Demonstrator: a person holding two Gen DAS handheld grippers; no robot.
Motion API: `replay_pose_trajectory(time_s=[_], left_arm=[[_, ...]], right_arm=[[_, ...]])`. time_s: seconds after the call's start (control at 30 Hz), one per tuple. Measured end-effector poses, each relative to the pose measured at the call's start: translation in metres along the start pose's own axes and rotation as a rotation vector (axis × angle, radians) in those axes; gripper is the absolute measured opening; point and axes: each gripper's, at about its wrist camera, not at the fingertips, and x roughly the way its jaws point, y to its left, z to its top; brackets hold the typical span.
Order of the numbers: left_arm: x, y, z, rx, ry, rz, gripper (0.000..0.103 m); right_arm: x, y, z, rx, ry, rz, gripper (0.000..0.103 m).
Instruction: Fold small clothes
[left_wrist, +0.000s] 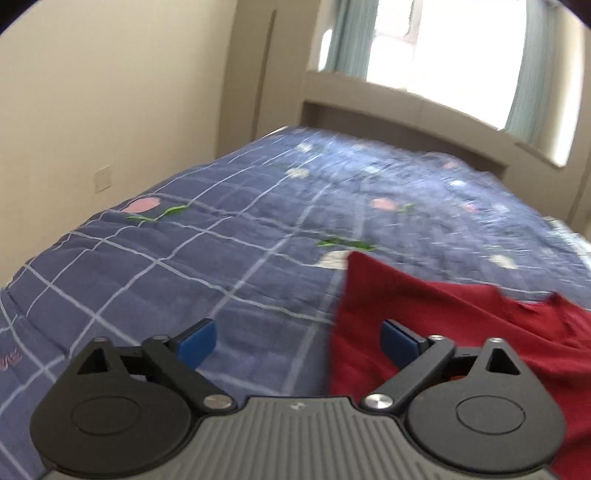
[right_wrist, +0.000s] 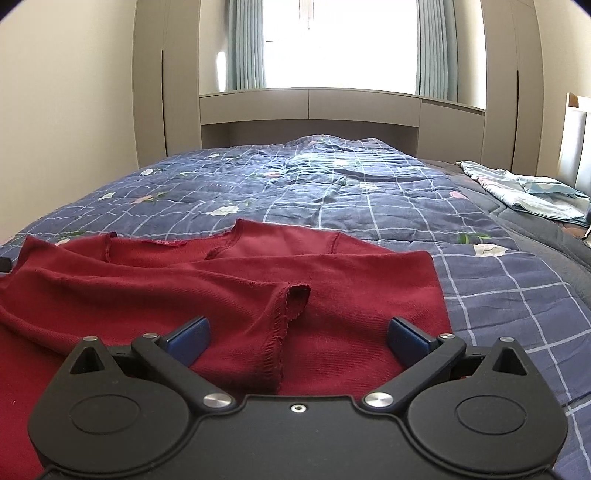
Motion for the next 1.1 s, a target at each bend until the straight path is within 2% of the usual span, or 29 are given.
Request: replay_pose_trajectory(time_s=[0.03, 0.1, 0.13, 0.23, 0.3, 0.43, 0.57, 0.73, 0.87, 1.1], left_arm=[[-0.007, -0.002, -0.007, 0.023, -0.009, -0.013, 0.103], [-0.008, -0.008, -0.014, 0.084, 0.039, 0.020, 0.102], [-0.007, -0.008, -0.016, 0.085, 0.067, 0.052, 0.102], [-0.012, -0.006, -0.014, 0.044, 0.074, 0.071, 0.102], [-0.017, -0.008, -0.016, 0.051, 0.096, 0.095, 0.102], [-0.043, -0.009, -0.022, 0.018, 0.126, 0.123, 0.102], [-0.094, -0.012, -0.034, 0.013, 0.109, 0.068, 0.102], [-0.152, -0.028, -0.058, 0.122, 0.102, 0.050, 0.103], [-0.192, -0.040, -0.075, 0.155, 0.097, 0.024, 0.103], [-0.243, -0.058, -0.095, 0.167, 0.085, -0.027, 0.103]], right_arm=[[0.000, 0.000, 0.000, -0.002, 0.001, -0.001, 0.102], [-0.001, 0.001, 0.000, -0.005, 0.003, -0.003, 0.102], [-0.001, 0.002, 0.000, -0.007, 0.005, -0.004, 0.102], [0.000, 0.002, 0.001, -0.015, 0.013, -0.009, 0.102], [0.002, 0.002, 0.002, -0.016, 0.023, -0.006, 0.102], [-0.010, -0.011, 0.009, 0.044, 0.047, 0.047, 0.102], [-0.061, -0.019, 0.002, 0.057, 0.034, 0.081, 0.102], [-0.139, -0.019, -0.026, -0.028, 0.007, 0.108, 0.102], [-0.195, -0.014, -0.054, -0.088, -0.002, 0.117, 0.102], [-0.260, 0.012, -0.094, -0.166, -0.019, 0.131, 0.102]])
